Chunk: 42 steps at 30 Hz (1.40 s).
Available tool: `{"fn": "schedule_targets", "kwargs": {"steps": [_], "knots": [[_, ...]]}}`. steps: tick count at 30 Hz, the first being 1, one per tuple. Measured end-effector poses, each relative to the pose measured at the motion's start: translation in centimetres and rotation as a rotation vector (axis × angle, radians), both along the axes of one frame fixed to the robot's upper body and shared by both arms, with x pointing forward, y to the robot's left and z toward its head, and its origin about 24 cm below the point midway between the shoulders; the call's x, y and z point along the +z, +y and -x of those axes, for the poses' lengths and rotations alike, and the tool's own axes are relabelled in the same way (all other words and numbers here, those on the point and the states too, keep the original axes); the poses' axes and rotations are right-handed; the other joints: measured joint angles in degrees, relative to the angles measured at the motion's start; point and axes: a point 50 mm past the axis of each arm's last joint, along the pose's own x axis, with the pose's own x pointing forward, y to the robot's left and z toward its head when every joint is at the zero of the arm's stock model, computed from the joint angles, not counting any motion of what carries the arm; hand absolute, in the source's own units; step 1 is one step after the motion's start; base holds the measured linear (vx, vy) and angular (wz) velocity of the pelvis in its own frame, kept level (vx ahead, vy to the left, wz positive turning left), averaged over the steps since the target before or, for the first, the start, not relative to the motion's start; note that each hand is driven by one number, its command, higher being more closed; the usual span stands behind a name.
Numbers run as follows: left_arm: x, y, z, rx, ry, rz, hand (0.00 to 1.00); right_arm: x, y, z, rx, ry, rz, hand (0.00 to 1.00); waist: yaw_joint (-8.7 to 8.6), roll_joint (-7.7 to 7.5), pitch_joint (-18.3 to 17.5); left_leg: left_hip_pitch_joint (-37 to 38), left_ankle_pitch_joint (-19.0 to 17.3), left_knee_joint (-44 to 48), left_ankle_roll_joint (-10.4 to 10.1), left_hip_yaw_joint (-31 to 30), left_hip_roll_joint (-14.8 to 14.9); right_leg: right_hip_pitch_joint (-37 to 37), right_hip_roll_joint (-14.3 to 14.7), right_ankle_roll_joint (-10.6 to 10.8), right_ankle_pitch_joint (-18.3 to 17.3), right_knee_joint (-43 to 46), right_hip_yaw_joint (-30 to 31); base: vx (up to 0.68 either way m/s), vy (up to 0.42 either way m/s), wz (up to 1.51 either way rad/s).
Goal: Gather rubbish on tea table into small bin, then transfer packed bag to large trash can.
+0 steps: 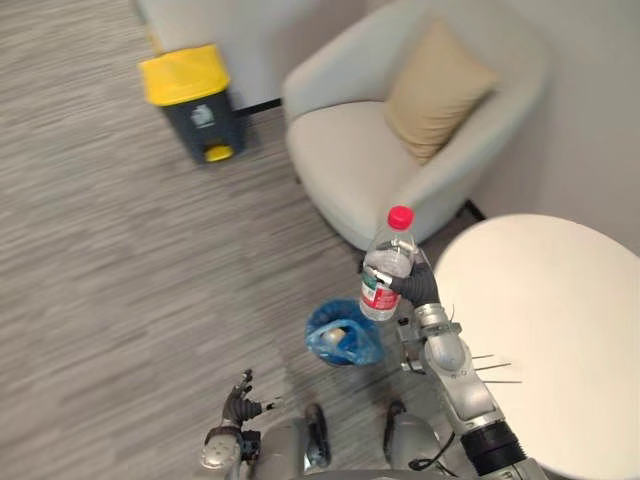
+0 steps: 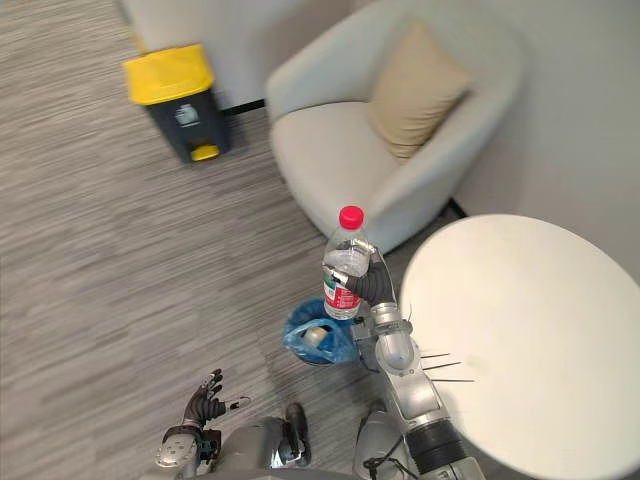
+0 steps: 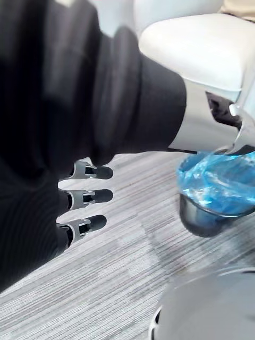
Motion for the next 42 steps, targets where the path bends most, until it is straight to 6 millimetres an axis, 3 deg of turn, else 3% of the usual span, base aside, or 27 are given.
{"fn": "schedule_targets", "kwargs": {"steps": [3, 6, 9, 12, 14, 15, 18, 19, 21, 26, 31, 32, 37, 42], "knots": [[0.8, 0.1, -1.8, 0.015, -0.057, -0.005, 0.00, 0.5, 0.2, -2.0, 0.026, -0.027, 0.119, 1.00, 0.05, 0.63, 4.4, -2.8, 0.6, 1.2, -0.9, -0.9, 0.9, -2.3, 0.8, -0.8, 0.3, 1.1, -0.6, -0.09, -0.111, 0.14], [1.6, -0.3, -3.6, 0.021, -0.116, -0.003, 0.00, 1.8, 0.1, -4.1, 0.033, -0.078, 0.246, 1.00, 0.06, 1.59, 6.2, -8.2, 0.7, 3.4, -1.0, -0.9, 1.1, -7.9, 0.7, -1.2, 0.6, 3.7, 0.3, -0.14, -0.010, -0.07], [2.7, -1.1, -6.2, 0.061, -0.187, -0.002, 0.00, 3.0, -0.5, -6.3, -0.031, -0.103, 0.302, 1.00, 1.60, 2.59, 7.1, -15.4, 0.7, 6.8, -1.0, -0.9, 1.3, -15.4, 0.5, -1.5, 0.8, 7.2, 1.1, -0.17, 0.013, -0.05], [4.2, -1.8, -9.0, 0.145, -0.263, 0.034, 0.00, 5.4, -0.4, -7.8, -0.088, -0.171, 0.303, 1.00, 3.14, 2.62, 8.5, -23.0, 0.5, 10.8, -1.3, -0.8, 1.6, -23.1, -0.4, -2.4, 0.1, 12.4, 1.2, -0.18, -0.019, 0.12], [5.4, -2.0, -10.4, 0.216, -0.323, 0.069, 0.00, 8.4, 0.5, -8.6, -0.110, -0.272, 0.276, 1.00, 3.20, 2.34, 9.4, -29.5, 0.4, 14.6, -1.3, -1.4, 1.7, -29.5, -1.4, -2.7, -1.1, 17.0, 0.9, -0.19, -0.046, 0.29], [6.6, -2.2, -11.6, 0.259, -0.381, 0.096, 0.00, 11.1, 1.1, -8.8, -0.128, -0.375, 0.253, 1.00, 3.39, 2.37, 10.3, -35.0, 0.1, 18.4, -0.9, -2.3, 1.7, -34.5, -2.0, -3.2, -2.4, 21.1, 0.5, -0.18, -0.041, 0.29], [9.6, -2.4, -13.7, 0.289, -0.521, 0.132, 0.00, 16.1, 1.2, -8.9, -0.172, -0.564, 0.250, 1.00, 4.50, 1.88, 12.3, -44.1, -0.2, 23.8, -0.5, -3.0, 1.6, -43.4, -3.5, -3.4, -4.7, 28.0, 0.3, -0.17, -0.050, 0.29], [10.2, -2.4, -14.1, 0.296, -0.552, 0.139, 0.00, 17.0, 1.1, -8.9, -0.183, -0.593, 0.253, 1.00, 4.59, 1.84, 12.7, -45.9, -0.2, 24.8, -0.5, -3.0, 1.7, -45.1, -3.8, -3.6, -4.9, 29.3, 0.4, -0.16, -0.059, 0.29], [12.6, -2.3, -15.1, 0.327, -0.670, 0.180, 0.00, 19.9, 0.3, -9.1, -0.252, -0.681, 0.276, 1.00, 6.33, 1.87, 13.3, -53.1, -0.3, 29.1, -0.3, -3.2, 1.8, -52.3, -4.7, -4.3, -5.9, 34.4, 0.8, -0.16, -0.051, 0.17], [12.7, -1.1, -15.0, 0.356, -0.674, 0.152, 0.00, 23.1, -0.2, -9.4, -0.319, -0.764, 0.280, 1.00, 7.03, 1.52, 13.5, -61.0, -0.3, 32.9, -0.3, -3.4, 1.7, -60.4, -5.5, -4.1, -6.5, 38.7, 1.4, -0.11, 0.001, 0.05], [12.2, -0.8, -14.8, 0.366, -0.650, 0.155, 0.00, 22.3, -2.2, -11.1, -0.387, -0.659, 0.327, 1.00, 7.59, 1.26, 13.7, -64.6, -0.2, 33.9, -0.4, -3.5, 1.5, -64.0, -6.2, -4.2, -6.8, 40.3, 1.4, -0.08, 0.027, 0.08], [12.1, -0.8, -14.8, 0.367, -0.645, 0.155, 0.00, 21.7, -2.4, -11.4, -0.393, -0.629, 0.343, 0.00, 7.55, 1.24, 13.7, -65.1, -0.1, 33.9, -0.4, -3.5, 1.5, -64.6, -6.3, -4.2, -6.9, 40.4, 1.4, -0.05, 0.022, 0.03], [12.1, -0.7, -14.8, 0.370, -0.644, 0.154, 0.00, 20.2, -2.8, -12.0, -0.408, -0.566, 0.384, 0.00, 7.21, 1.08, 13.8, -65.8, -0.1, 34.0, -0.4, -3.6, 1.3, -65.4, -6.5, -4.6, -7.3, 41.1, 1.5, -0.05, 0.021, 0.04], [12.2, -0.4, -14.8, 0.363, -0.648, 0.143, 0.00, 20.1, -2.8, -11.7, -0.407, -0.573, 0.373, 0.00, 6.31, 0.90, 13.9, -65.8, -0.1, 34.3, -0.4, -3.7, 1.6, -65.4, -6.4, -4.7, -7.4, 41.4, 1.3, -0.06, 0.018, -0.01]]}}
